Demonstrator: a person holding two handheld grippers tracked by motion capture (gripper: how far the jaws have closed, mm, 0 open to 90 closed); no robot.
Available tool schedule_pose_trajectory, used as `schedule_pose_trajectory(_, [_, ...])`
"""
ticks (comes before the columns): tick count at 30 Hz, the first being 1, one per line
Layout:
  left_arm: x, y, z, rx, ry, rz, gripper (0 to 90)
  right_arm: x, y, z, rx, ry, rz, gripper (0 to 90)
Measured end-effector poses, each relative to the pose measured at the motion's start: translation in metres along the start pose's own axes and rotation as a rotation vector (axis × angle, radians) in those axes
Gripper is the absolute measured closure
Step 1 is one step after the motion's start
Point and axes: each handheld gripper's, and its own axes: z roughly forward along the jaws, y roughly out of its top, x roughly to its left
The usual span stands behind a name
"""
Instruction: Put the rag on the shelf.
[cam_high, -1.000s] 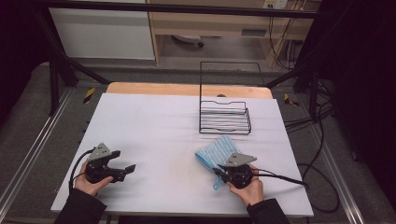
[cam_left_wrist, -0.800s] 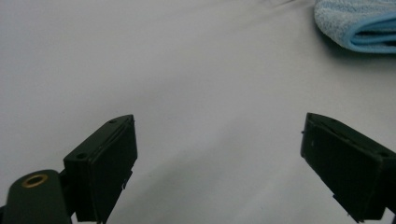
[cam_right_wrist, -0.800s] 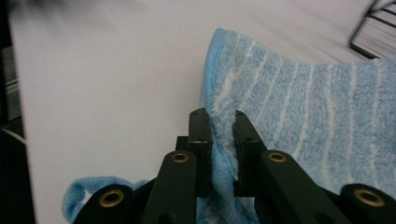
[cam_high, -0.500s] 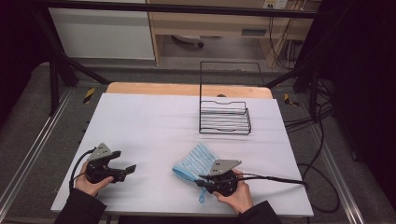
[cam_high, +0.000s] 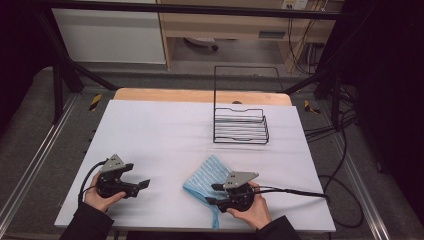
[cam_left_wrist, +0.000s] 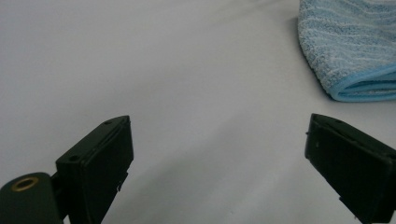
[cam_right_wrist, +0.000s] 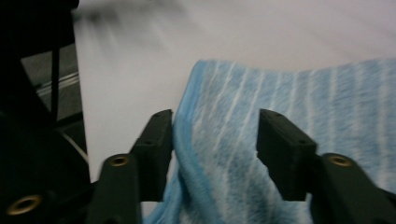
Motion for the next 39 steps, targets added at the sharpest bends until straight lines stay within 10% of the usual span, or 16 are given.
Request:
schedule_pose_trajectory(7, [-0.01,0.008,0.002,0.004,-0.017,0.01,8.1,-0.025,-0.001,-0.026,-0.078,-0.129,0.108,21.9])
schedule_pose_trajectory(22, [-0.04,0.043,0.019,0.002,-0.025,0.024,17.7,-0.059,-0.028,-0.046,-0.016,-0.287,0.259,17.3])
schedule_pose_trajectory(30, [-0.071,0.064,0.051,0.06,-0.03,0.078,28.0,-0.053,-0.033,-0.043,0.006,-0.276,0.266,38.0])
schedule_pose_trajectory(39, [-0.085,0.053,0.077,0.127,-0.075,0.069,38.7,-0.05,-0.035,-0.039,0.045,-0.257,0.293,74.7])
